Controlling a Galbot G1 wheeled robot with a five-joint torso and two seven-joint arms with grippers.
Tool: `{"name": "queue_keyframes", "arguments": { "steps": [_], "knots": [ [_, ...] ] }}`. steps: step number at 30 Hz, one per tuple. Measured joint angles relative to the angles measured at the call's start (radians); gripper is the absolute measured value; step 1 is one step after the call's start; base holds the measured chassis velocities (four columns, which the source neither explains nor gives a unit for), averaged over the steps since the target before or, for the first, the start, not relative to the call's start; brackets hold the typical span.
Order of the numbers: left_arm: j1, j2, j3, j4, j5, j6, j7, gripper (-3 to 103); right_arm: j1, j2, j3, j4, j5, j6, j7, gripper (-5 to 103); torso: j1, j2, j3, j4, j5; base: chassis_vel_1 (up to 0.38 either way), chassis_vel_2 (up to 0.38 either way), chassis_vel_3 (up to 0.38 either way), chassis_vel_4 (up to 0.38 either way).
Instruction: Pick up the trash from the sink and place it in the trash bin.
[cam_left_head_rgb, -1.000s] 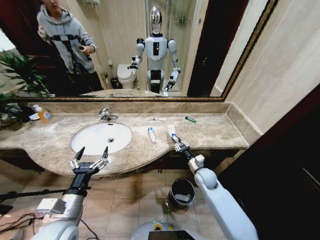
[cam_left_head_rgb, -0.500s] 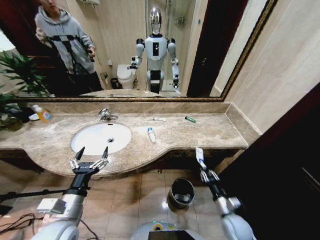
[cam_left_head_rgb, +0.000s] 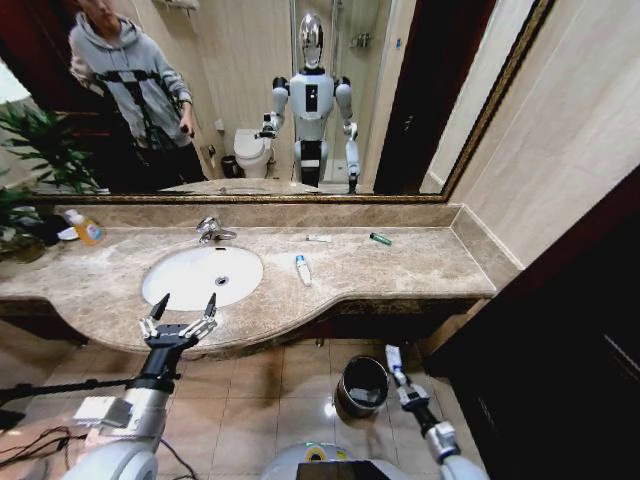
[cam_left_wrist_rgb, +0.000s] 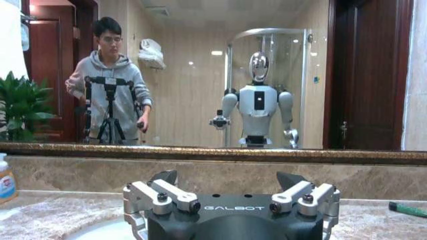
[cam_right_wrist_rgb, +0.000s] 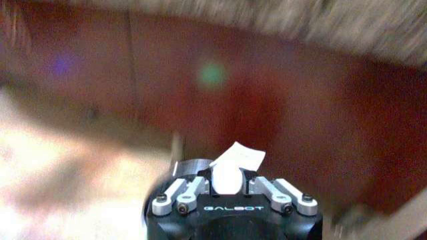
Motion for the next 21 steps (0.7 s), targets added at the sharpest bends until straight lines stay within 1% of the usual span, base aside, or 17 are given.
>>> {"name": "queue_keyframes", "arguments": {
  "steps": [1,4,5,6,7,8,10,11,15,17,20,21],
  "knots": [
    [0.000,0.000,0.000,0.000,0.000,0.000,0.000,100,0.045,0.008,-0.005,-0.088,-0.037,0.012,0.000,25,0.000,0.000,0.000,-0.0003,0.0003,0.000,0.000,0.000,0.000],
    [0.000,0.000,0.000,0.000,0.000,0.000,0.000,100,0.170,0.039,-0.007,-0.297,-0.106,0.053,0.012,25,0.000,0.000,0.000,0.0001,-0.0001,0.000,0.000,0.000,0.000],
    [0.000,0.000,0.000,0.000,0.000,0.000,0.000,100,0.170,0.039,-0.007,-0.297,-0.106,0.053,0.012,25,0.000,0.000,0.000,0.0001,-0.0001,0.000,0.000,0.000,0.000],
    [0.000,0.000,0.000,0.000,0.000,0.000,0.000,100,0.209,0.055,-0.007,-0.356,-0.121,0.052,0.017,25,0.000,0.000,0.000,0.0002,0.0005,0.000,0.000,0.000,0.000],
    [0.000,0.000,0.000,0.000,0.000,0.000,0.000,100,0.227,0.065,-0.008,-0.375,-0.123,0.033,0.016,25,0.000,0.000,0.000,0.0003,0.0003,0.000,0.000,0.000,0.000],
    [0.000,0.000,0.000,0.000,0.000,0.000,0.000,100,0.236,0.075,-0.010,-0.382,-0.123,0.017,0.014,25,0.000,0.000,0.000,0.0002,-0.0007,0.000,0.000,0.000,0.000],
    [0.000,0.000,0.000,0.000,0.000,0.000,0.000,100,0.244,0.086,-0.014,-0.391,-0.126,0.005,0.013,25,0.000,0.000,0.000,0.0000,-0.0006,0.000,0.000,0.000,0.000],
    [0.000,0.000,0.000,0.000,0.000,0.000,0.000,100,0.256,0.099,-0.016,-0.404,-0.135,-0.008,0.010,25,0.000,0.000,0.000,0.0000,0.0005,0.000,0.000,0.000,0.000],
    [0.000,0.000,0.000,0.000,0.000,0.000,0.000,100,0.291,0.131,-0.016,-0.436,-0.148,-0.042,0.009,25,0.000,0.000,0.000,0.0001,-0.0001,0.000,0.000,0.000,0.000],
    [0.000,0.000,0.000,0.000,0.000,0.000,0.000,100,0.313,0.148,-0.014,-0.454,-0.157,-0.046,0.008,25,0.000,0.000,0.000,0.0001,0.0004,0.000,0.000,0.000,0.000],
    [0.000,0.000,0.000,0.000,0.000,0.000,0.000,100,0.331,0.155,-0.007,-0.470,-0.164,-0.040,-0.001,25,0.000,0.000,0.000,0.0001,-0.0001,0.000,0.000,0.000,0.000],
    [0.000,0.000,0.000,0.000,0.000,0.000,0.000,100,0.337,0.157,-0.005,-0.471,-0.165,-0.039,-0.002,22,0.000,0.000,0.000,0.0001,0.0001,0.000,0.000,0.000,0.000]
  ]
}}
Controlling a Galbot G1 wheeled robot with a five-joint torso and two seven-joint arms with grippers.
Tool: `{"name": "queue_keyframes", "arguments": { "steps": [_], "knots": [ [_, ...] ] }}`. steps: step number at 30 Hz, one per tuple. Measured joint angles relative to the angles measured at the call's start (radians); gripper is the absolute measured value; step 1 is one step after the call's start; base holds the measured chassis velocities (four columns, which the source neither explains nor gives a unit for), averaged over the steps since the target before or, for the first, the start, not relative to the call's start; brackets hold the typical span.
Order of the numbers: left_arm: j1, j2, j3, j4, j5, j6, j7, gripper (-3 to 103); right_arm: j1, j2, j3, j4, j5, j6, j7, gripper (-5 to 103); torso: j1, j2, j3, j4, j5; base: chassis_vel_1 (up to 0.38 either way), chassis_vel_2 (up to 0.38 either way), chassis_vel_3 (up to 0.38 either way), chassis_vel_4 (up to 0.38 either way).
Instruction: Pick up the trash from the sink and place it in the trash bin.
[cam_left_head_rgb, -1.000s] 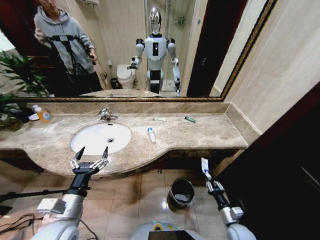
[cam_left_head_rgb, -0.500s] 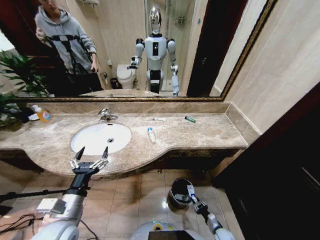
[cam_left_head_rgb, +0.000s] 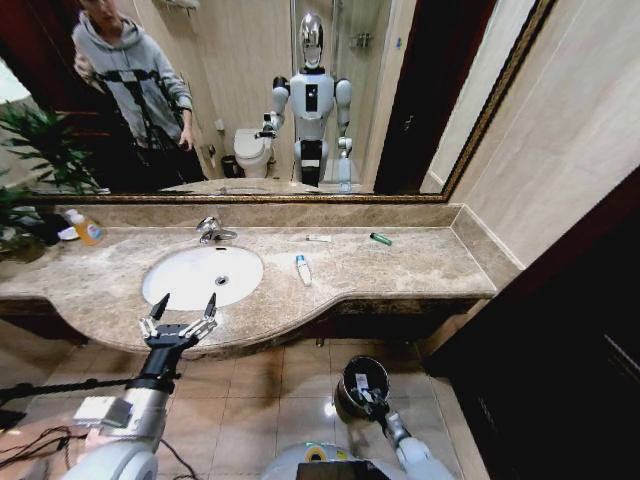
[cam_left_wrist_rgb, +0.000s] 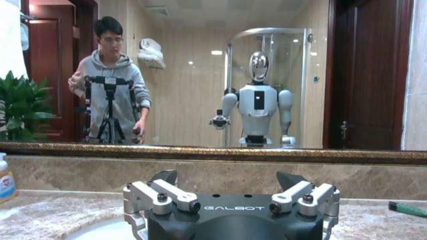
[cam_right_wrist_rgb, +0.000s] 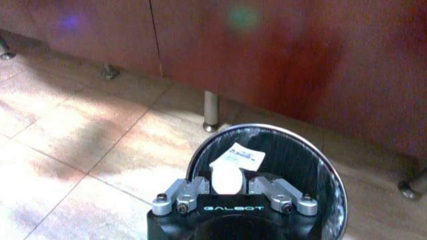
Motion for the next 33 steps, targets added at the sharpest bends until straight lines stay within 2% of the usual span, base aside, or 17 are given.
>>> {"name": "queue_keyframes", "arguments": {
  "steps": [2,5,7,12,13,17,18,19,21,22,23,25,26,28,29,31,33],
  "knots": [
    [0.000,0.000,0.000,0.000,0.000,0.000,0.000,100,0.003,0.000,0.001,0.000,0.000,0.000,0.001,25,0.000,0.000,0.000,0.0000,-0.0001,0.000,0.000,0.000,0.000],
    [0.000,0.000,0.000,0.000,0.000,0.000,0.000,100,0.003,-0.002,0.002,-0.002,-0.003,0.006,0.019,41,0.000,0.000,0.000,0.0000,0.0000,0.000,0.000,0.000,0.000],
    [0.000,0.000,0.000,0.000,0.000,0.000,0.000,100,0.001,-0.003,0.003,-0.002,-0.003,0.007,0.022,41,0.000,0.000,0.000,0.0000,0.0000,0.000,0.000,0.000,0.000],
    [0.000,0.000,0.000,0.000,0.000,0.000,0.000,100,0.001,-0.009,0.010,-0.010,0.039,0.013,0.063,62,0.000,0.000,0.000,0.0000,0.0002,0.000,0.000,0.000,0.000],
    [0.000,0.000,0.000,0.000,0.000,0.000,0.000,100,0.001,-0.009,0.010,-0.010,0.039,0.013,0.063,62,0.000,0.000,0.000,0.0000,0.0002,0.000,0.000,0.000,0.000],
    [0.000,0.000,0.000,0.000,0.000,0.000,0.000,100,-0.014,-0.025,0.025,0.026,0.079,0.022,0.069,84,0.000,0.000,0.000,-0.0001,0.0002,0.000,0.000,0.000,0.000],
    [0.000,0.000,0.000,0.000,0.000,0.000,0.000,100,-0.014,-0.025,0.025,0.026,0.079,0.022,0.069,84,0.000,0.000,0.000,-0.0001,0.0002,0.000,0.000,0.000,0.000],
    [0.000,0.000,0.000,0.000,0.000,0.000,0.000,100,-0.023,-0.030,0.027,0.051,0.118,0.022,0.069,84,0.000,0.000,0.000,0.0000,0.0003,0.000,0.000,0.000,0.000],
    [0.000,0.000,0.000,0.000,0.000,0.000,0.000,100,-0.067,-0.049,0.028,0.152,0.215,-0.002,0.070,94,0.000,0.000,0.000,0.0001,0.0005,0.000,0.000,0.000,0.000],
    [0.000,0.000,0.000,0.000,0.000,0.000,0.000,100,-0.067,-0.049,0.028,0.152,0.215,-0.002,0.070,94,0.000,0.000,0.000,0.0001,0.0005,0.000,0.000,0.000,0.000],
    [0.000,0.000,0.000,0.000,0.000,0.000,0.000,100,-0.103,-0.066,0.033,0.226,0.258,-0.024,0.071,98,0.000,0.000,0.000,0.0001,0.0002,0.000,0.000,0.000,0.000],
    [0.000,0.000,0.000,0.000,0.000,0.000,0.000,100,-0.163,-0.101,0.059,0.346,0.314,-0.043,0.077,100,0.000,0.000,0.000,-0.0003,0.0003,0.000,0.000,0.000,0.000],
    [0.000,0.000,0.000,0.000,0.000,0.000,0.000,100,-0.163,-0.101,0.059,0.346,0.314,-0.043,0.077,100,0.000,0.000,0.000,-0.0003,0.0003,0.000,0.000,0.000,0.000],
    [0.000,0.000,0.000,0.000,0.000,0.000,0.000,100,-0.225,-0.155,0.087,0.495,0.394,-0.070,0.085,100,0.000,0.000,0.000,0.0001,0.0004,0.000,0.000,0.000,0.000],
    [0.000,0.000,0.000,0.000,0.000,0.000,0.000,100,-0.225,-0.155,0.087,0.495,0.394,-0.070,0.085,100,0.000,0.000,0.000,0.0001,0.0004,0.000,0.000,0.000,0.000],
    [0.000,0.000,0.000,0.000,0.000,0.000,0.000,100,-0.318,-0.214,0.110,0.680,0.508,-0.117,0.110,100,0.000,0.000,0.000,-0.0002,-0.0002,0.000,0.000,0.000,0.000],
    [0.000,0.000,0.000,0.000,0.000,0.000,0.000,100,-0.388,-0.238,0.134,0.806,0.564,-0.132,0.129,100,0.000,0.000,0.000,-0.0002,0.0003,0.000,0.000,0.000,0.000]
  ]
}}
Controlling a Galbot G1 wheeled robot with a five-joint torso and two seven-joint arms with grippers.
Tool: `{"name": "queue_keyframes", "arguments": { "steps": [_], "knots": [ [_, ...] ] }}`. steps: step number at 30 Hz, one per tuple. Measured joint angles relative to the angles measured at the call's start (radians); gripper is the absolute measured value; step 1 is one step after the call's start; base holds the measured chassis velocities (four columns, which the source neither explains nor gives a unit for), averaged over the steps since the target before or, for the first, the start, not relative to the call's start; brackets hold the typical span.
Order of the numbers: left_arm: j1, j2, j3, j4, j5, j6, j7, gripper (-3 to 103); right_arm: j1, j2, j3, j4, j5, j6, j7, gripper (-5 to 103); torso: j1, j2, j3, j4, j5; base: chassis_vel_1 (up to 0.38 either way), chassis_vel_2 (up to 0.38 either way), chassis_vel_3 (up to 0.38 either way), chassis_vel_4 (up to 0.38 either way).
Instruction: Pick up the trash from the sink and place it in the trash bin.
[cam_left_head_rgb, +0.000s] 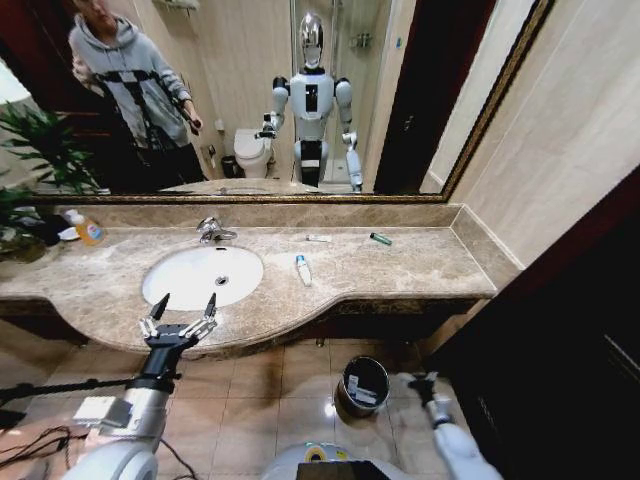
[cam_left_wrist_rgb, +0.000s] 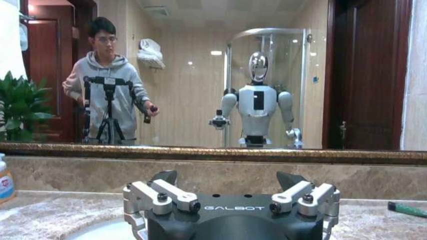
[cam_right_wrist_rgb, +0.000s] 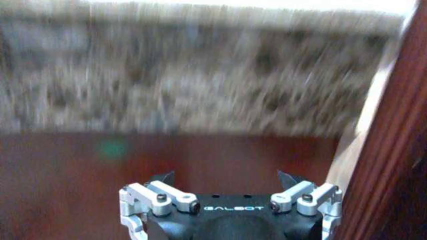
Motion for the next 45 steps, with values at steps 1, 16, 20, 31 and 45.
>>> {"name": "queue_keyframes", "arguments": {
  "steps": [1,16,20,31,45],
  "knots": [
    [0.000,0.000,0.000,0.000,0.000,0.000,0.000,100,0.000,0.000,0.000,0.000,0.000,0.000,0.000,100,0.000,0.000,0.000,0.0000,0.0000,0.000,0.000,0.000,0.000],
    [0.000,0.000,0.000,0.000,0.000,0.000,0.000,100,-0.051,-0.031,-0.010,0.675,-0.061,-0.111,0.087,100,0.000,0.000,0.000,0.0001,-0.0007,0.000,0.000,0.000,0.000],
    [0.000,0.000,0.000,0.000,0.000,0.000,0.000,100,0.027,-0.115,-0.158,0.698,-0.016,-0.187,0.078,100,0.000,0.000,0.000,0.0004,-0.0005,0.000,0.000,0.000,0.000],
    [0.000,0.000,0.000,0.000,0.000,0.000,0.000,100,0.291,-0.160,-0.498,0.597,-0.003,-0.234,0.049,100,0.000,0.000,0.000,0.0002,-0.0004,0.000,0.000,0.000,0.000],
    [0.000,0.000,0.000,0.000,0.000,0.000,0.000,100,0.679,-0.028,-0.853,0.303,-0.044,-0.318,0.126,100,0.000,0.000,0.000,0.0002,-0.0007,0.000,0.000,0.000,0.000]
  ]
}}
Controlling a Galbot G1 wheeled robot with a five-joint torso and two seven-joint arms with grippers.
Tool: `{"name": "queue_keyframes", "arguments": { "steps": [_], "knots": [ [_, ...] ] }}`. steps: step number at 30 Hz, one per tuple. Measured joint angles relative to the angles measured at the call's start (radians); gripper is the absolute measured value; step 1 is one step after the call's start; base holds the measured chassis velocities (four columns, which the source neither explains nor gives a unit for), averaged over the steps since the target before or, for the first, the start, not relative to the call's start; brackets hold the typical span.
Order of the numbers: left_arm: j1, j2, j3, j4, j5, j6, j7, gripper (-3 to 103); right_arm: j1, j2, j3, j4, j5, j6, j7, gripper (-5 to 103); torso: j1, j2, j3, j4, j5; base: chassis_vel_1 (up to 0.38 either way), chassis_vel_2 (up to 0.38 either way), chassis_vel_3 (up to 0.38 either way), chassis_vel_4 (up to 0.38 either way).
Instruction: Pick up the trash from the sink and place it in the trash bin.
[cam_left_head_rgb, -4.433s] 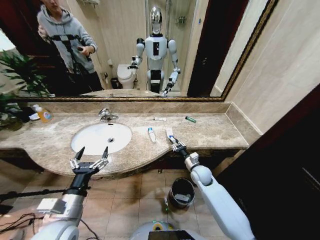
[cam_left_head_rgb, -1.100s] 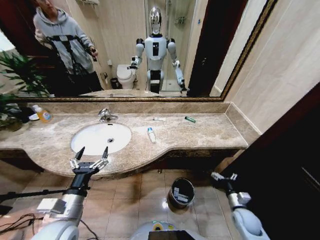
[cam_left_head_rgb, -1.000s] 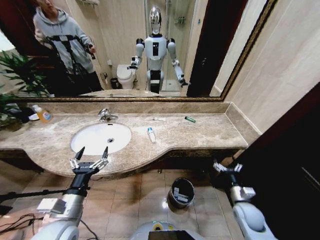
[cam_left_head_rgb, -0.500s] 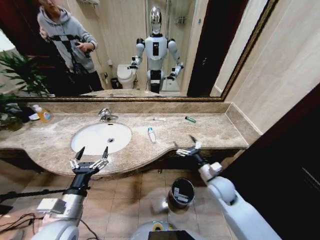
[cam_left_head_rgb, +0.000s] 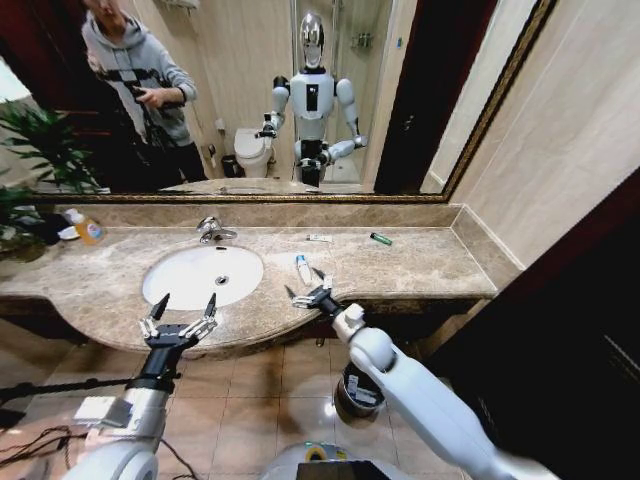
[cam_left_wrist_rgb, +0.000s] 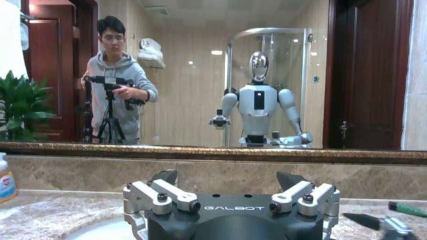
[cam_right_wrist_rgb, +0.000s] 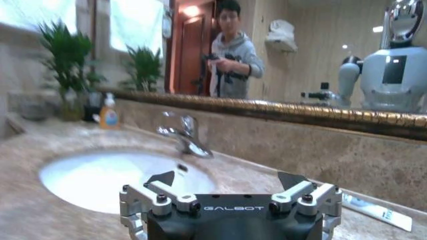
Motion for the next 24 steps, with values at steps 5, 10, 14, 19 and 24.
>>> {"name": "queue_keyframes", "arguments": {
  "steps": [5,10,14,19,24],
  "knots": [
    [0.000,0.000,0.000,0.000,0.000,0.000,0.000,100,0.102,0.075,-0.024,-0.159,-0.054,-0.029,0.029,100,0.000,0.000,0.000,0.0000,0.0001,0.000,0.000,0.000,0.000],
    [0.000,0.000,0.000,0.000,0.000,0.000,0.000,100,0.143,0.131,-0.028,-0.265,-0.062,-0.049,0.054,100,0.000,0.000,0.000,0.0000,0.0001,0.000,0.000,0.000,0.000],
    [0.000,0.000,0.000,0.000,0.000,0.000,0.000,100,0.145,0.133,-0.024,-0.291,-0.062,-0.051,0.058,99,0.000,0.000,0.000,0.0000,0.0002,0.000,0.000,0.000,0.000],
    [0.000,0.000,0.000,0.000,0.000,0.000,0.000,100,0.136,0.117,0.003,-0.318,-0.072,-0.049,0.054,84,0.000,0.000,0.000,-0.0002,0.0004,0.000,0.000,0.000,0.000],
    [0.000,0.000,0.000,0.000,0.000,0.000,0.000,100,0.123,0.106,0.018,-0.315,-0.074,-0.043,0.051,68,0.000,0.000,0.000,-0.0001,0.0005,0.000,0.000,0.000,0.000]
  ]
}}
